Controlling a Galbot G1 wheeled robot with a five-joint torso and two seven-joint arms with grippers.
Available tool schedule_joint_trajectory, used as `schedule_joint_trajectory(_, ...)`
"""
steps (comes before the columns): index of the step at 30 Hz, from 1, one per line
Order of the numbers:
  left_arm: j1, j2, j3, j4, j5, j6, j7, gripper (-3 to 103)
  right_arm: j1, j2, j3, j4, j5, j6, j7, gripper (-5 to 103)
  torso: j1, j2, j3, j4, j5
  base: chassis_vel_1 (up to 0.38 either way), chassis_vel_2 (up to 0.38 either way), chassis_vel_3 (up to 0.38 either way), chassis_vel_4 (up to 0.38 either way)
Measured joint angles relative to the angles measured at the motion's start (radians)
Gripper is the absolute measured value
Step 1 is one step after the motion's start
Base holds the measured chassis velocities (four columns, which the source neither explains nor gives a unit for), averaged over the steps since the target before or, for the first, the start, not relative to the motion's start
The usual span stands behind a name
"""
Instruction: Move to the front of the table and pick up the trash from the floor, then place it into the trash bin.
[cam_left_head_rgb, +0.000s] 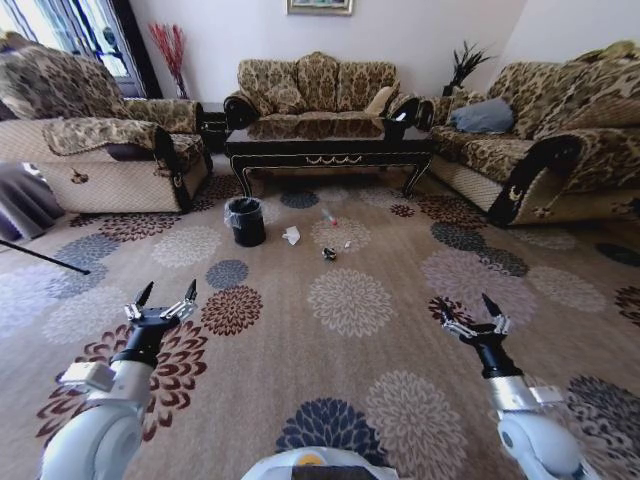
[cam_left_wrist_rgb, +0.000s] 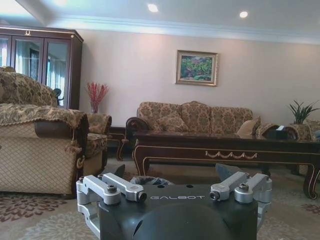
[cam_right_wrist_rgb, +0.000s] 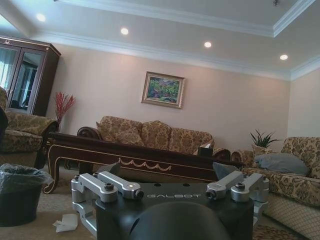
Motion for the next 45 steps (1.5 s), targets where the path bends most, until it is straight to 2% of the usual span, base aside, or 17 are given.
schedule_joint_trajectory(4,-0.002,-0.005,0.002,0.016,0.016,-0.004,-0.009,100,0.01,0.004,-0.014,0.0,0.008,-0.005,0.005,100,0.0,0.001,0.001,0.0,0.0001,0.0,0.0,0.0,0.0)
schedule_joint_trajectory(7,-0.007,-0.017,0.0,0.042,0.06,0.003,-0.018,100,0.017,-0.002,-0.019,-0.004,0.008,-0.004,0.007,100,0.0,0.003,0.002,0.0001,0.0001,0.0,0.0,0.0,0.0)
schedule_joint_trajectory(9,0.001,-0.032,-0.002,0.07,0.132,0.001,-0.025,100,0.018,-0.007,-0.019,-0.01,0.007,-0.008,0.008,100,0.0,0.004,0.003,0.0001,-0.0001,0.0,0.0,0.0,0.0)
schedule_joint_trajectory(12,0.011,-0.035,0.001,0.087,0.152,-0.002,-0.028,100,0.02,-0.006,-0.018,-0.023,-0.002,-0.013,0.013,100,0.0,0.005,0.004,0.0003,0.0,0.0,0.0,0.0,0.0)
schedule_joint_trajectory(17,-0.008,-0.034,0.001,0.083,0.114,0.003,-0.035,100,0.042,-0.012,-0.026,-0.04,-0.001,-0.013,0.015,100,0.001,0.006,0.005,0.0,0.0,0.0,0.0,0.0,0.0)
schedule_joint_trajectory(20,-0.008,-0.031,0.0,0.059,0.066,0.026,-0.033,100,0.053,0.004,-0.031,-0.041,-0.002,-0.013,0.016,100,0.001,0.008,0.006,0.0003,0.0002,0.0,0.0,0.0,0.0)
schedule_joint_trajectory(23,-0.013,-0.027,-0.001,0.055,0.06,0.042,-0.033,100,0.053,0.014,-0.033,-0.041,-0.003,-0.013,0.017,100,0.001,0.008,0.006,0.0002,0.0001,-0.046,0.025,0.064,-0.017)
schedule_joint_trajectory(27,-0.036,-0.021,-0.001,0.042,0.064,0.099,-0.061,100,0.061,0.02,-0.038,-0.053,-0.013,-0.012,0.017,100,0.001,0.009,0.007,-0.0001,0.0001,-0.115,0.085,0.114,-0.08)
schedule_joint_trajectory(30,-0.039,-0.019,-0.003,0.034,0.058,0.116,-0.077,100,0.071,0.019,-0.038,-0.062,-0.013,-0.012,0.018,100,0.002,0.009,0.008,0.0003,0.0002,-0.169,0.14,0.161,-0.15)
schedule_joint_trajectory(45,-0.024,-0.011,-0.015,0.007,0.041,0.123,-0.081,100,0.048,0.059,-0.028,-0.061,-0.024,0.007,0.017,100,0.002,0.011,0.009,-0.0001,0.0002,-0.295,0.282,0.297,-0.285)
